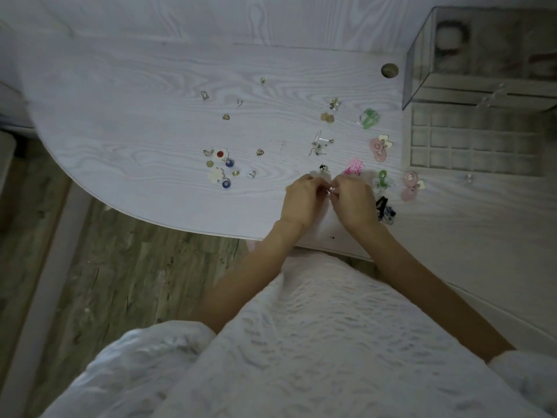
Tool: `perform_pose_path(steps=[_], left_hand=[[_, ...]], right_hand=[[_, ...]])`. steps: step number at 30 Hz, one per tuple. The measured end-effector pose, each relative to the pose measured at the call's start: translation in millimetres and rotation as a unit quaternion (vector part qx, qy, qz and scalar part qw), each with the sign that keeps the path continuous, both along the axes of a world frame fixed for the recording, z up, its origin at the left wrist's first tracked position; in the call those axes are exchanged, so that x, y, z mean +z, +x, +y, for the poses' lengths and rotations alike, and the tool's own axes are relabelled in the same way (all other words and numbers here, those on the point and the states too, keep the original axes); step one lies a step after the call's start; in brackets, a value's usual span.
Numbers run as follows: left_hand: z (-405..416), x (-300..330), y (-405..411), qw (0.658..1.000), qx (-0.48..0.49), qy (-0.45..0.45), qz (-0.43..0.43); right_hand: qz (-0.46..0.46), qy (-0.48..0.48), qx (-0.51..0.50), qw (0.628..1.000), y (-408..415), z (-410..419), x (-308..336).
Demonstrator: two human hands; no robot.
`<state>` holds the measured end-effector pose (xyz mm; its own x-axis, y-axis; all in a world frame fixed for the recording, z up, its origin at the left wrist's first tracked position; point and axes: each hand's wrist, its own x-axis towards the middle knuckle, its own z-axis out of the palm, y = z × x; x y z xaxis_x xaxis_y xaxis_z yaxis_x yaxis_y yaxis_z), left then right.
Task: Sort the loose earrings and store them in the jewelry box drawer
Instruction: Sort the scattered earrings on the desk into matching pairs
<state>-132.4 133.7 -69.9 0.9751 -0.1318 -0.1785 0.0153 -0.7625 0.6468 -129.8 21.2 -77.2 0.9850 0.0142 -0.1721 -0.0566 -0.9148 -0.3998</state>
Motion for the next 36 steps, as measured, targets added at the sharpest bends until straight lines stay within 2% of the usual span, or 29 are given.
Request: perform_pose_path(steps=[4, 8, 11, 14, 17, 19, 24, 30, 36], left_hand=[[-2.7, 2.8, 0.6, 1.000, 0.017, -0.006, 0.015], [18.0, 13.1, 0.5, 1.000, -0.021, 0.002, 0.014], [55.9, 20.1, -10.1, 0.997, -0.058, 0.022, -0.047], [101.4, 15.4, -26.7, 0.988, 0.069, 0.062, -0.121], [142.6, 1.1, -33.9, 0.972, 0.196, 0.089, -0.094], [161.4, -4.9, -28.8, 0.968, 0.224, 0.090, -0.067], [171.6, -7.0, -6.1, 0.970, 0.217, 0.097, -0.048], [157.9, -7.4, 3.7, 0.965, 0.250, 0.083, 0.003], [168.8, -16.2, -7.7, 0.973, 0.220, 0.064, -0.015]], right_hand=[[0.000, 0.016, 0.002, 1.000, 0.8, -3.7, 0.2], [0.003, 0.024, 0.025, 0.999, 1.1, -6.8, 12.2], [-0.008, 0.069, 0.057, 0.996, 4.1, -2.6, 33.4], [-0.019, 0.115, 0.101, 0.988, 12.3, 17.3, 46.3], [-0.020, 0.140, 0.160, 0.977, 28.5, 56.1, 45.0], [-0.012, 0.133, 0.208, 0.969, 42.5, 84.6, 39.7], [0.008, 0.096, 0.286, 0.953, 79.5, 150.6, 23.3], [0.049, 0.000, 0.283, 0.958, 103.5, 191.4, 4.6], [0.049, -0.013, 0.271, 0.961, 98.1, 193.2, 0.7]])
